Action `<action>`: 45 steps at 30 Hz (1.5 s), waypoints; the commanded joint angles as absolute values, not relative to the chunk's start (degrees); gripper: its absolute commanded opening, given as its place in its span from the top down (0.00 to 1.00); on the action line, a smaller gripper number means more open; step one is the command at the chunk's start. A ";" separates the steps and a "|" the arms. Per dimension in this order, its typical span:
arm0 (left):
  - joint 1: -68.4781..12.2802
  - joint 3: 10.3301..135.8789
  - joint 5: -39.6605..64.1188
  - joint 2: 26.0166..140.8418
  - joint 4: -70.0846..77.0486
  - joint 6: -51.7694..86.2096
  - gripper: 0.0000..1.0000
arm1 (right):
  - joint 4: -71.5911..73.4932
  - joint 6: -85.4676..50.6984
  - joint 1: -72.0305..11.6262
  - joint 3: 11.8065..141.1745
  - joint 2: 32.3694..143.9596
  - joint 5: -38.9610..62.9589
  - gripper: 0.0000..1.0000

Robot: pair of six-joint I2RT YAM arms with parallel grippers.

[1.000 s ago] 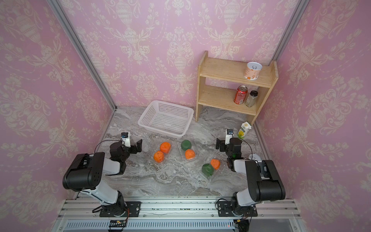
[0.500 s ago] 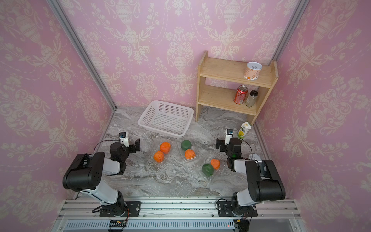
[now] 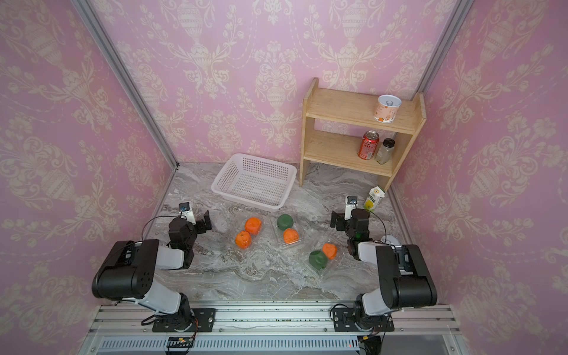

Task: Take oranges out of containers
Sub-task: Adjust the packing box at the center of the board.

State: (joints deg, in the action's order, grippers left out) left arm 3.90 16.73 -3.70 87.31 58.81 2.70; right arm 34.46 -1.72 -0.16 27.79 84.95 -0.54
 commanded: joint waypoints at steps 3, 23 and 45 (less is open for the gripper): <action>-0.77 17.97 -12.95 79.51 50.14 0.37 0.01 | 19.27 -2.51 -0.94 37.13 85.26 -0.26 0.00; -25.47 32.72 -22.92 65.72 16.46 -5.33 0.01 | -5.71 -9.68 -4.66 38.85 63.70 3.83 0.00; -46.20 38.74 -18.12 70.95 10.26 1.29 0.01 | -35.53 -21.19 -5.01 34.49 39.93 14.66 0.00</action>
